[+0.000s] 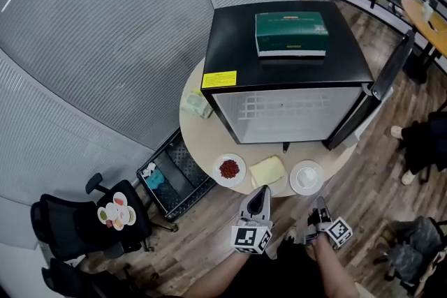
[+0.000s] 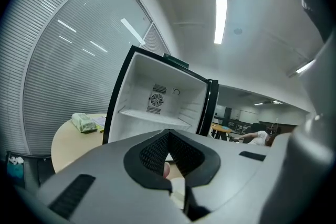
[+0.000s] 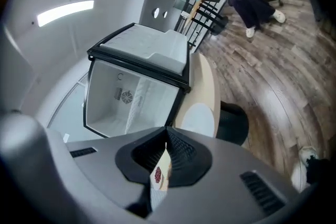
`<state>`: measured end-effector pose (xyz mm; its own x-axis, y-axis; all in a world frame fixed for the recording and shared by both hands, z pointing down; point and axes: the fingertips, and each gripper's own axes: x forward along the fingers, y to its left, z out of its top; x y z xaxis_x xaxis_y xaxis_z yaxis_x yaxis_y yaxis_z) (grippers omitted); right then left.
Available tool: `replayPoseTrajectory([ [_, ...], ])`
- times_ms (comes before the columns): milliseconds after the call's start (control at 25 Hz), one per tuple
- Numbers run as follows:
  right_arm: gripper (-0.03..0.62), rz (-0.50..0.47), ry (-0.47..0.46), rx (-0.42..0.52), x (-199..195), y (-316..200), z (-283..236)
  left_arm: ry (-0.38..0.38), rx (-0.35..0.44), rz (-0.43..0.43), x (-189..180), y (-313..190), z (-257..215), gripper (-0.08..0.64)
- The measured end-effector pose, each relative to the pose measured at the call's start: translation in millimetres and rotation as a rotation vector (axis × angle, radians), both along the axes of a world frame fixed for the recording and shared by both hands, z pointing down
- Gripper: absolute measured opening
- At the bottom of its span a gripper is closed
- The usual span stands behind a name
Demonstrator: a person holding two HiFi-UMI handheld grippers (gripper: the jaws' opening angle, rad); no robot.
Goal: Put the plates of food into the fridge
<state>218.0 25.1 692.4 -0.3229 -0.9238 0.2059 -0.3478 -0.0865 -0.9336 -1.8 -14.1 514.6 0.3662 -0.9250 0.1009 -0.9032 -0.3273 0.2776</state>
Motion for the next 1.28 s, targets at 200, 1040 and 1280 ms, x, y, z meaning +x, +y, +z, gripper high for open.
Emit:
replayPoseTrajectory([
  [200,0.009,0.015,-0.091,-0.067,-1,-5,53,0.002,-0.021,0.010,-5,-17,12,0.003],
  [1040,0.032,0.009,-0.169,-0.119,-15,-34,105,0.025,-0.083,0.049,-1,-33,46,0.003],
  [1280,0.017,-0.005,-0.191,-0.084,-20,-33,91,0.030,-0.080,0.043,-3,-32,43,0.003],
])
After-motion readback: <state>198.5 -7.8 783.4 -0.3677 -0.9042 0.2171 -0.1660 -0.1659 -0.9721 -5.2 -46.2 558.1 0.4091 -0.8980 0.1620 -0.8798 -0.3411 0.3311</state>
